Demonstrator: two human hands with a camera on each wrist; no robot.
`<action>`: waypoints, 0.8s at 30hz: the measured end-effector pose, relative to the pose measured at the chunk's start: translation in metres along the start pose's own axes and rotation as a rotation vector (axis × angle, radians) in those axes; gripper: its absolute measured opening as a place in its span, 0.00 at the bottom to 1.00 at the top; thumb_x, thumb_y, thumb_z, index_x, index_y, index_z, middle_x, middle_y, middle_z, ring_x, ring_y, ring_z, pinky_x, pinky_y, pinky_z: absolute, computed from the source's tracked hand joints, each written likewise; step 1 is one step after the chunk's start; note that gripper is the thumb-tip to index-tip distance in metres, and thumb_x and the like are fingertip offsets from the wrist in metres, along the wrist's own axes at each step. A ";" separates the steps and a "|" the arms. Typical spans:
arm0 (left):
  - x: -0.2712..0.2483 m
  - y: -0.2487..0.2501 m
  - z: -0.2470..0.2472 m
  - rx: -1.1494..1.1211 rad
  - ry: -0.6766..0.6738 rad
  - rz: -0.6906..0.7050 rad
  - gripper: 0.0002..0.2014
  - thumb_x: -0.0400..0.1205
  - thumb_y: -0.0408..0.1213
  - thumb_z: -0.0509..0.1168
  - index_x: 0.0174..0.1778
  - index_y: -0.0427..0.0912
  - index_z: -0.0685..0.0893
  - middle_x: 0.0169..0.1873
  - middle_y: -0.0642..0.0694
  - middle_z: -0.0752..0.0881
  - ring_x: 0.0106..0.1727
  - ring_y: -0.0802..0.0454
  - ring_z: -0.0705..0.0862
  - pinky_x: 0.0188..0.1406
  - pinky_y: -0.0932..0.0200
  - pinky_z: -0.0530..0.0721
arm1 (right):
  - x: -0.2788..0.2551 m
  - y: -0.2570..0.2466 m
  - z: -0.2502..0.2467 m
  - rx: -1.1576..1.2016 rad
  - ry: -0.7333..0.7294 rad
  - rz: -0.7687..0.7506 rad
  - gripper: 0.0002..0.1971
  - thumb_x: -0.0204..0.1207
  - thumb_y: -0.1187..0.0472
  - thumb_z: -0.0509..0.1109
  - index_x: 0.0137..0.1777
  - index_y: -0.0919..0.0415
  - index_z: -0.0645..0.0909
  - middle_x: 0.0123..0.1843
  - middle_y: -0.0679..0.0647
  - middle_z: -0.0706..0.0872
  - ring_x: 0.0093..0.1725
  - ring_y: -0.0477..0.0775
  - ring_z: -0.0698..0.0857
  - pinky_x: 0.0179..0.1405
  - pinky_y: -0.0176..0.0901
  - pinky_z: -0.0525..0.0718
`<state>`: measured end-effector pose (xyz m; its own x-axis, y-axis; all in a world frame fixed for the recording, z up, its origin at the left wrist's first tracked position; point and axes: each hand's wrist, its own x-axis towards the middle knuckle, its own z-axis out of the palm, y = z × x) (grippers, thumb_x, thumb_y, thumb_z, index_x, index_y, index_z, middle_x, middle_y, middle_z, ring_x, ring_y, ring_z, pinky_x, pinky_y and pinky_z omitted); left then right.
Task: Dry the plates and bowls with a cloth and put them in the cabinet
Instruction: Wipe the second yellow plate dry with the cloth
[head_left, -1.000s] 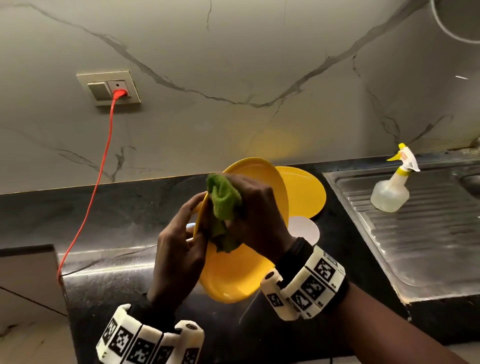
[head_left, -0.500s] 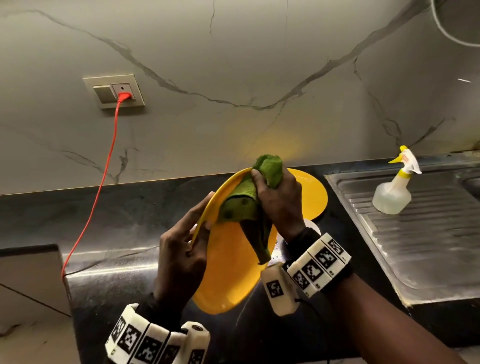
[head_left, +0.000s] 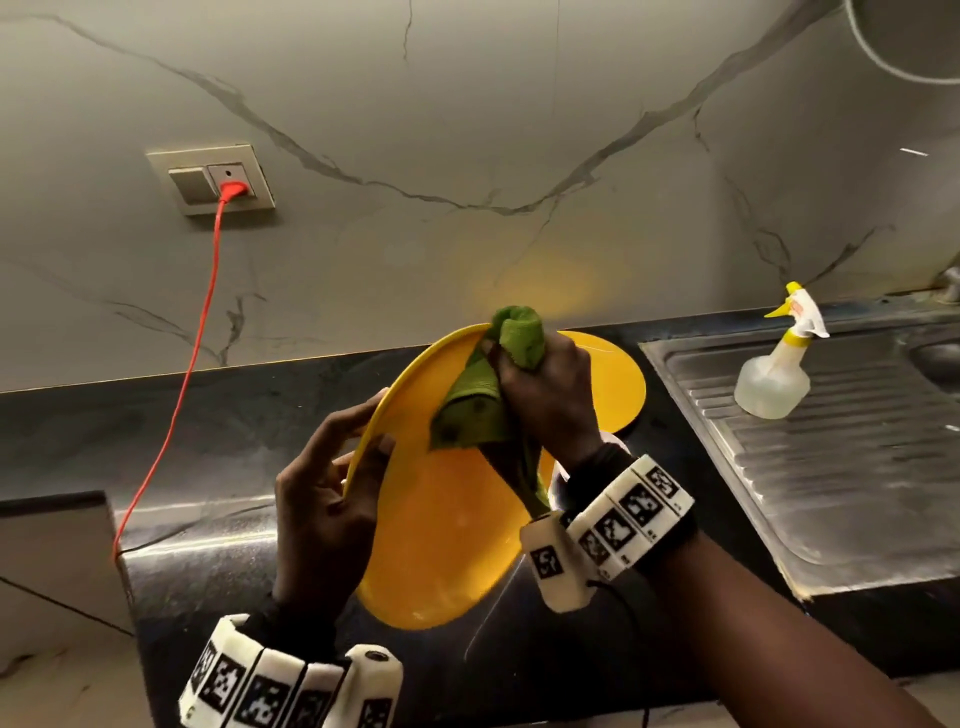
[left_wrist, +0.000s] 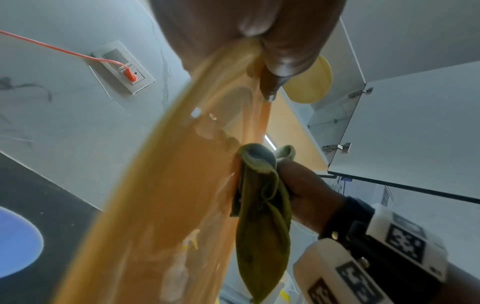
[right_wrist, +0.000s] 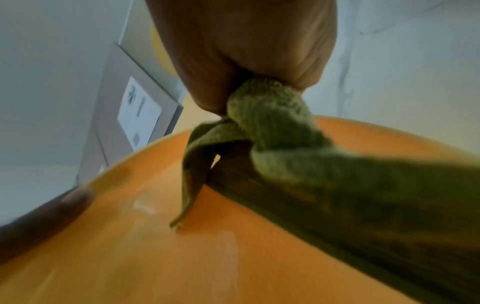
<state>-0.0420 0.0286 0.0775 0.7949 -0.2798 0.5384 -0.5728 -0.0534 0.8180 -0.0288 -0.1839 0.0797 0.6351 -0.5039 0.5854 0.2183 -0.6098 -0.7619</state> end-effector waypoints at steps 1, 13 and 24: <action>-0.002 0.000 -0.001 0.003 0.003 0.005 0.14 0.81 0.49 0.64 0.63 0.58 0.82 0.54 0.62 0.89 0.47 0.59 0.90 0.35 0.69 0.86 | 0.001 0.005 -0.002 -0.020 0.000 0.003 0.12 0.72 0.66 0.77 0.30 0.64 0.80 0.24 0.55 0.82 0.29 0.56 0.77 0.26 0.50 0.72; 0.009 -0.006 0.003 0.005 -0.167 -0.085 0.25 0.76 0.73 0.60 0.68 0.76 0.74 0.51 0.57 0.90 0.48 0.53 0.91 0.42 0.45 0.92 | -0.037 -0.048 0.011 0.070 -0.415 -0.466 0.27 0.68 0.64 0.83 0.67 0.67 0.82 0.54 0.61 0.89 0.51 0.57 0.89 0.49 0.48 0.89; -0.003 -0.004 -0.011 0.062 -0.113 -0.092 0.21 0.75 0.78 0.54 0.62 0.83 0.76 0.49 0.71 0.88 0.44 0.64 0.88 0.35 0.67 0.87 | -0.001 -0.001 0.002 -0.033 -0.062 0.105 0.11 0.72 0.64 0.78 0.30 0.63 0.82 0.27 0.55 0.85 0.29 0.55 0.82 0.31 0.51 0.75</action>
<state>-0.0398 0.0397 0.0751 0.8189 -0.3773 0.4324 -0.5127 -0.1423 0.8467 -0.0277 -0.1815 0.0795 0.6980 -0.5280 0.4837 0.1244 -0.5758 -0.8081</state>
